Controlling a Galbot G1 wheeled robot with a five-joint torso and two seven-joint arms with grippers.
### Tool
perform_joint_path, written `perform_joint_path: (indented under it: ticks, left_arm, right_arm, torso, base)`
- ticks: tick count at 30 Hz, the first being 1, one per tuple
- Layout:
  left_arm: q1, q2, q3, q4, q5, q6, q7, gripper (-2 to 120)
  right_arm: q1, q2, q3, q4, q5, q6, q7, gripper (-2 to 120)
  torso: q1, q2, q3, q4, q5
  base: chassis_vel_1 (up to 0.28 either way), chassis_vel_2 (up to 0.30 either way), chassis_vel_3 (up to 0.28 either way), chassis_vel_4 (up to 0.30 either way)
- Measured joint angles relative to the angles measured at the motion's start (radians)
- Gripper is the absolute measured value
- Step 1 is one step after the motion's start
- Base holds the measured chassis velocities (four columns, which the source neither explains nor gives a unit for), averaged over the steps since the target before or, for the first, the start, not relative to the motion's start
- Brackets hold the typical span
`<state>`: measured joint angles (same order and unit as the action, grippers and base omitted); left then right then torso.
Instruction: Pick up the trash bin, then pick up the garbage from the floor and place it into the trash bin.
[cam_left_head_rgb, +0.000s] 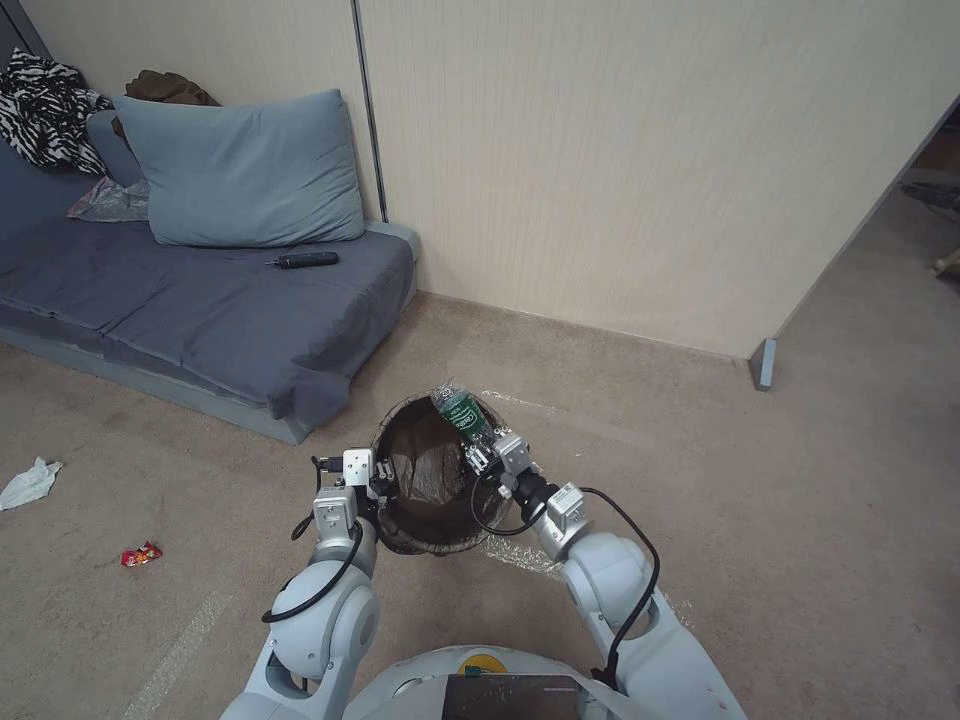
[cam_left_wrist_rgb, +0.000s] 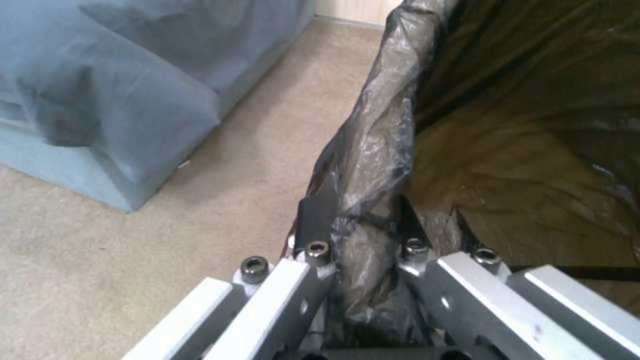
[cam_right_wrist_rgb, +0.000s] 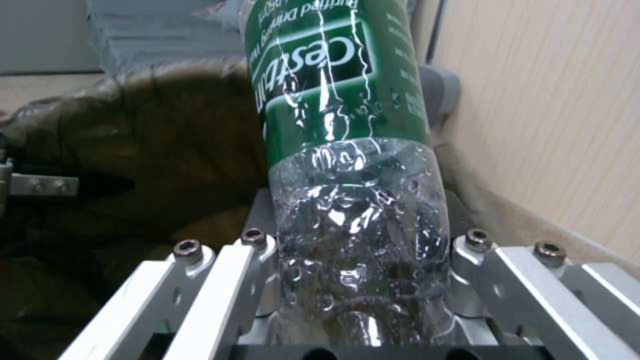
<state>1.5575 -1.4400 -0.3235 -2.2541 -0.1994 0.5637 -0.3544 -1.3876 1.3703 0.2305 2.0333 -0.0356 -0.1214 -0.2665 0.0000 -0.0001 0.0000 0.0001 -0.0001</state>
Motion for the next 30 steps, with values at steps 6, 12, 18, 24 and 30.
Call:
perform_joint_path:
  ticks: [6, 12, 18, 24, 30]
  left_arm:
    - [0.001, -0.006, 0.021, 0.0, 0.007, 0.001, 0.0, 2]
    - [0.003, -0.008, 0.039, 0.003, 0.014, 0.001, -0.001, 2]
    - [0.006, -0.012, 0.061, 0.002, 0.024, 0.001, -0.001, 2]
    - [0.006, -0.012, 0.063, 0.002, 0.028, -0.001, -0.001, 2]
    - [0.006, -0.013, 0.063, 0.002, 0.028, -0.001, -0.001, 2]
  right_arm:
    - [0.013, 0.024, -0.018, -0.04, -0.018, 0.004, 0.0, 31]
    - [0.016, 0.044, -0.026, -0.088, -0.038, 0.019, 0.0, 31]
    - [0.019, 0.049, -0.027, -0.123, -0.056, 0.023, 0.0, 31]
    - [0.017, 0.056, -0.029, -0.141, -0.073, 0.029, 0.001, 39]
    - [0.017, 0.058, -0.029, -0.144, -0.076, 0.028, 0.001, 61]
  torso:
    - [0.0, 0.0, 0.0, -0.0001, 0.0]
    - [0.0, 0.0, 0.0, -0.0002, 0.0]
    - [0.0, 0.0, 0.0, -0.0002, 0.0001]
    - [0.0, 0.0, 0.0, -0.0001, 0.0001]
    - [0.0, 0.0, 0.0, -0.0001, 0.0001]
  base:
    - [0.0, 0.0, 0.0, 0.0]
    - [0.0, 0.0, 0.0, 0.0]
    - [0.0, 0.0, 0.0, 0.0]
    - [0.0, 0.0, 0.0, 0.0]
    - [0.0, 0.0, 0.0, 0.0]
